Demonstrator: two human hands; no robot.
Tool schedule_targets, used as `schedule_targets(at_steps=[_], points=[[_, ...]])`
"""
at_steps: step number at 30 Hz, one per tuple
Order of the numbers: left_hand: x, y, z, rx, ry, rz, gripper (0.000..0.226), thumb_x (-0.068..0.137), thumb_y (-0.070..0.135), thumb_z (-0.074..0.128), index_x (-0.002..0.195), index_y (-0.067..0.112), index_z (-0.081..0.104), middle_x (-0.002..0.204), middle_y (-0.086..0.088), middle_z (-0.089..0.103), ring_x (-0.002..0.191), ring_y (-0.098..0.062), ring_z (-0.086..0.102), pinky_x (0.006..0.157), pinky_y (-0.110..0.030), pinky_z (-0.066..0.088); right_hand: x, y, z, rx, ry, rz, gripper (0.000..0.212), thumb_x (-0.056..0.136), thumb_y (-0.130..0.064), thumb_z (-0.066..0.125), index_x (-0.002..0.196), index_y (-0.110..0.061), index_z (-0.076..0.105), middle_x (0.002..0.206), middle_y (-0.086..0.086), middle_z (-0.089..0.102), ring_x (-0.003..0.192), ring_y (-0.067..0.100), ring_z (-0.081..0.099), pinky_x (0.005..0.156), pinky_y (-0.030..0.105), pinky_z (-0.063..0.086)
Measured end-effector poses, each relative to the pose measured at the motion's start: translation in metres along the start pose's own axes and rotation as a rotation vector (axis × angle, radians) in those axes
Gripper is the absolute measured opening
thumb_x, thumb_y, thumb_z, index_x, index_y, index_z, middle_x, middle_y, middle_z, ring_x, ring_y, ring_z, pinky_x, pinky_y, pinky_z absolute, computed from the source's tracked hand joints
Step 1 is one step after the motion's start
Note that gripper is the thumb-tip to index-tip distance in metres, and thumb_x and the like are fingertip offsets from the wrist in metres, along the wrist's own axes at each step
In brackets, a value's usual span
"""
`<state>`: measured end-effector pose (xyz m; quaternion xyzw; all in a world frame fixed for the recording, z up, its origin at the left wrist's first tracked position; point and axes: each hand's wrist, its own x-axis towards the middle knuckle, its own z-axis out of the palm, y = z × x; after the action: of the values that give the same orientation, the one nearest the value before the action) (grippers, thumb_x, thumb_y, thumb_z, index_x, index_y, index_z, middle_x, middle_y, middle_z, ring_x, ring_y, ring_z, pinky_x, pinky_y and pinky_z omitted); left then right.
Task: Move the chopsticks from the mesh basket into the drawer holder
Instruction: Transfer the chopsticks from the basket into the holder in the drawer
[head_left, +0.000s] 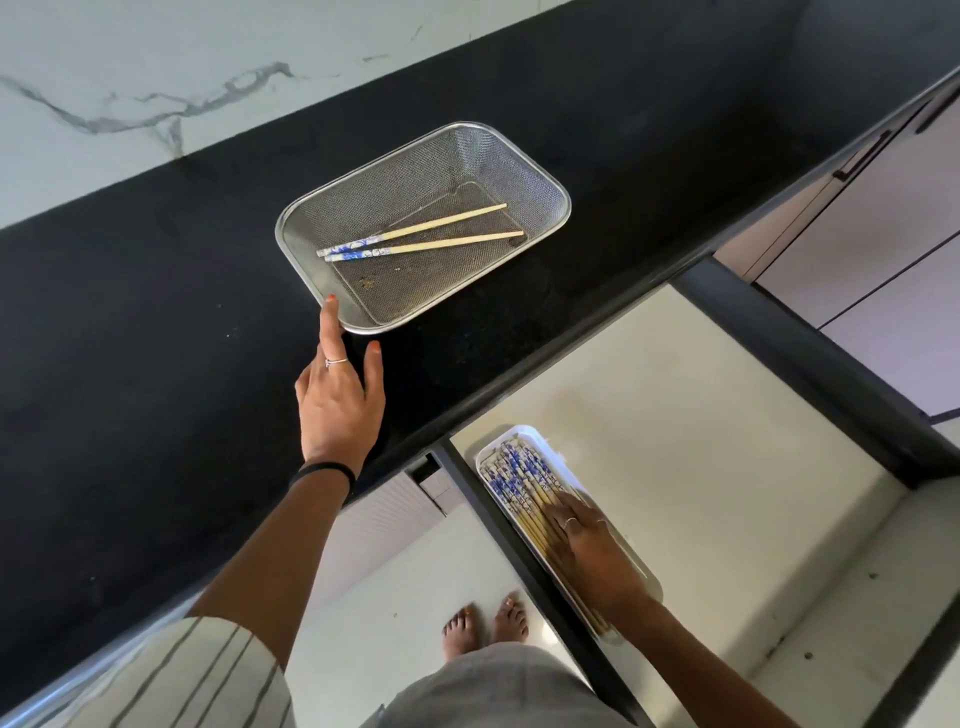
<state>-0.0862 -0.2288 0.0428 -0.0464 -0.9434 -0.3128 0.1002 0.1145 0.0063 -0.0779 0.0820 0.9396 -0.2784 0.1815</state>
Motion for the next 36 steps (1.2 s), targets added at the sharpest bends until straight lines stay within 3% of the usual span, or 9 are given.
schedule_targets(at_steps=[5, 11, 15, 18, 22, 24, 26, 30, 36], points=[[0.0, 0.0, 0.0, -0.006, -0.003, -0.009, 0.066, 0.102, 0.034, 0.04, 0.155, 0.025, 0.001, 0.15, -0.013, 0.044, 0.132, -0.031, 0.048, 0.115, -0.047, 0.027, -0.01, 0.006, 0.001, -0.235, -0.108, -0.057, 0.061, 0.1, -0.026, 0.043, 0.151, -0.032, 0.011, 0.162, -0.003, 0.002, 0.15, 0.023, 0.005, 0.123, 0.037, 0.014], [-0.002, -0.001, 0.002, -0.003, -0.022, -0.027, 0.065, 0.102, 0.036, 0.039, 0.155, 0.028, 0.001, 0.151, -0.008, 0.043, 0.132, -0.028, 0.048, 0.115, -0.045, 0.025, -0.012, 0.003, -0.002, -0.23, -0.063, -0.105, 0.053, 0.101, -0.038, 0.033, 0.151, -0.033, 0.015, 0.162, -0.004, 0.007, 0.149, 0.018, 0.006, 0.123, 0.032, 0.012], [-0.001, 0.0, 0.0, -0.032, 0.01, 0.001, 0.064, 0.102, 0.037, 0.038, 0.154, 0.03, 0.003, 0.157, -0.004, 0.033, 0.134, -0.025, 0.045, 0.113, -0.045, 0.027, -0.002, -0.036, -0.044, 0.08, 0.247, -0.148, 0.043, 0.098, -0.039, 0.038, 0.138, -0.026, 0.044, 0.151, -0.004, 0.032, 0.134, 0.015, 0.037, 0.103, 0.011, 0.03], [0.001, 0.0, 0.0, -0.045, 0.01, -0.006, 0.063, 0.101, 0.04, 0.038, 0.154, 0.031, 0.005, 0.158, -0.004, 0.029, 0.136, -0.024, 0.043, 0.112, -0.047, 0.029, 0.025, -0.084, -0.101, 0.203, 0.533, -0.286, 0.036, 0.099, -0.038, 0.039, 0.13, -0.024, 0.05, 0.14, -0.001, 0.042, 0.125, 0.006, 0.04, 0.095, -0.004, 0.026], [0.002, -0.002, 0.0, -0.064, 0.003, -0.011, 0.062, 0.1, 0.042, 0.038, 0.154, 0.032, 0.008, 0.159, -0.001, 0.027, 0.137, -0.022, 0.042, 0.111, -0.046, 0.029, 0.087, -0.156, -0.176, 0.163, 0.784, -0.466, 0.029, 0.096, -0.023, 0.05, 0.119, -0.008, 0.061, 0.127, 0.01, 0.054, 0.115, 0.017, 0.049, 0.106, 0.012, 0.03], [0.002, -0.003, 0.0, -0.067, 0.006, -0.015, 0.062, 0.1, 0.042, 0.038, 0.154, 0.032, 0.009, 0.159, 0.0, 0.027, 0.137, -0.02, 0.041, 0.111, -0.043, 0.028, 0.123, -0.186, -0.201, 0.022, 0.703, -0.495, 0.029, 0.094, -0.02, 0.054, 0.118, -0.006, 0.061, 0.124, 0.012, 0.056, 0.114, 0.025, 0.053, 0.105, 0.032, 0.039], [0.003, -0.003, -0.001, -0.065, 0.005, -0.02, 0.062, 0.1, 0.042, 0.038, 0.154, 0.032, 0.01, 0.159, 0.001, 0.028, 0.137, -0.018, 0.041, 0.111, -0.04, 0.027, 0.16, -0.211, -0.215, -0.182, 0.514, -0.441, 0.035, 0.093, -0.023, 0.055, 0.124, -0.008, 0.056, 0.128, 0.009, 0.054, 0.12, 0.027, 0.051, 0.104, 0.04, 0.042], [0.002, -0.002, -0.001, -0.068, -0.009, -0.017, 0.064, 0.098, 0.044, 0.038, 0.154, 0.033, 0.008, 0.158, 0.002, 0.028, 0.137, -0.015, 0.04, 0.108, -0.033, 0.022, 0.216, -0.236, -0.218, -0.444, 0.191, -0.252, 0.056, 0.093, -0.021, 0.054, 0.144, -0.011, 0.035, 0.152, 0.009, 0.032, 0.141, 0.03, 0.03, 0.116, 0.05, 0.027], [0.002, -0.003, -0.002, -0.055, -0.014, -0.029, 0.065, 0.097, 0.048, 0.038, 0.154, 0.032, 0.01, 0.159, 0.004, 0.026, 0.136, -0.014, 0.041, 0.107, -0.033, 0.025, 0.237, -0.247, -0.201, -0.647, 0.254, -0.276, 0.032, 0.086, -0.002, 0.057, 0.117, -0.01, 0.058, 0.119, 0.008, 0.059, 0.113, 0.03, 0.057, 0.098, 0.047, 0.04]])
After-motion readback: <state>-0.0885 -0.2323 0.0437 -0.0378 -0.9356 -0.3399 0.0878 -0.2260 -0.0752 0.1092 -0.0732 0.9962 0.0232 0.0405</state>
